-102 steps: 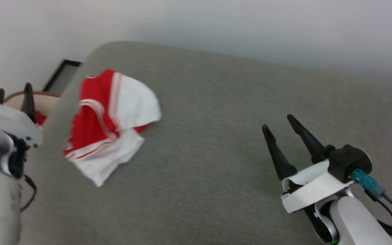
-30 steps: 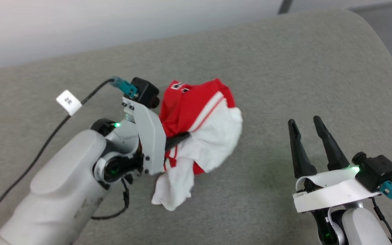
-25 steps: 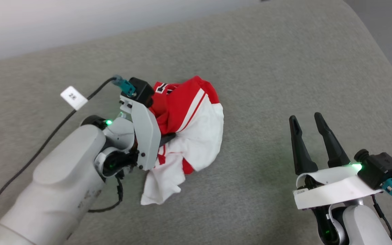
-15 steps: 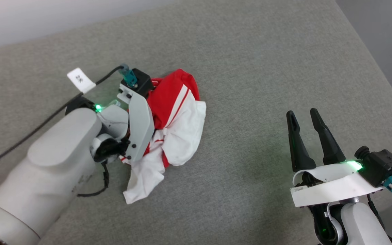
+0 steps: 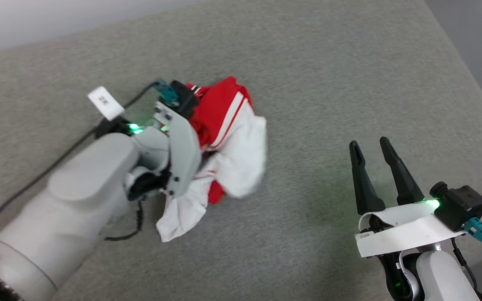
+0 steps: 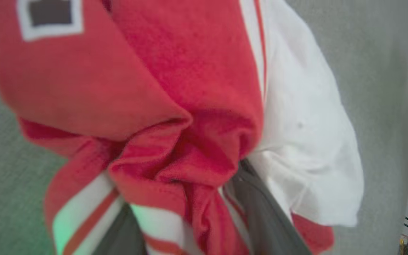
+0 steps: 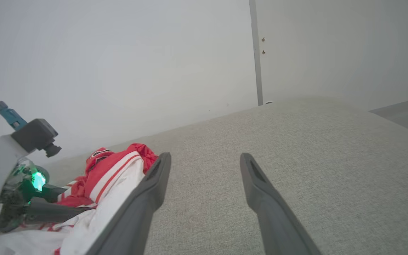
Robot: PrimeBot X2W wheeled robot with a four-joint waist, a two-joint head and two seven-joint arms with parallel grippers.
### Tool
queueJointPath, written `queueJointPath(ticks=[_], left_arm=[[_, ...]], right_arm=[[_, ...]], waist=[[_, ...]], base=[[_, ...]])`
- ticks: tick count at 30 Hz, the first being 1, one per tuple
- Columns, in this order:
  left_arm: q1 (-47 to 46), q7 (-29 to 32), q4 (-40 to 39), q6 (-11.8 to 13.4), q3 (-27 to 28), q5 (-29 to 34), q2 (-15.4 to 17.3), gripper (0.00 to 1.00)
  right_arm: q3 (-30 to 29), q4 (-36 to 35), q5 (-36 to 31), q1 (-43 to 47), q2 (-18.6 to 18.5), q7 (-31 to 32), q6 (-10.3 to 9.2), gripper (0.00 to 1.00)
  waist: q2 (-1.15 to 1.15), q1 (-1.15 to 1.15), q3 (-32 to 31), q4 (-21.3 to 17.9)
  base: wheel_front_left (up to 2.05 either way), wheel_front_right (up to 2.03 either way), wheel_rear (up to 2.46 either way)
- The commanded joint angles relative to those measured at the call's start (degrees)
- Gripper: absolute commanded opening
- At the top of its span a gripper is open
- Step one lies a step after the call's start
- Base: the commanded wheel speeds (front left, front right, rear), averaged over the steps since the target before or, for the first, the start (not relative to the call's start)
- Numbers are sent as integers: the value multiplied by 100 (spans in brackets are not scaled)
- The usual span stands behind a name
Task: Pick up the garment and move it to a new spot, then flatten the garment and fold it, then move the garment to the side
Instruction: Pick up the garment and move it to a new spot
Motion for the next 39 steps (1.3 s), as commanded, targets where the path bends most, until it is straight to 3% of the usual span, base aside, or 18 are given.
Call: queueJointPath(ticks=[1, 9, 15, 31, 36, 39], left_arm=[[406, -105, 213, 156, -311, -26, 50, 100], [277, -1370, -355, 104, -183, -463, 66, 100], [583, -2095, -626, 102, 48, -933, 153, 100], [2584, -4069, -603, 102, 195, -1804, 473, 100], [3101, -4348, -406, 148, 775, -1577, 637, 100], [3565, -4351, -510, 274, 1782, -990, 565, 100]], right_arm=[[-30, 52, -140, 51, 11, -3, 0, 100], [-8, 269, -434, 223, -152, -4, 0, 100], [21, 385, -483, 378, -313, -4, 0, 100], [-270, 635, -591, 1042, -731, -4, 0, 100], [-446, 647, -500, 1176, -854, -4, 0, 100], [-669, 635, -478, 1298, -908, -4, 0, 100]], waist=[[0, 0, -444, 551], [0, 0, -992, 1408], [0, 0, -1288, 1796], [0, 0, -1792, 2736], [0, 0, -1911, 2850], [0, 0, -2031, 2927]], base=[[0, 0, 0], [0, 0, 0], [0, 0, 0], [0, 0, 0], [0, 0, 0], [0, 0, 0]])
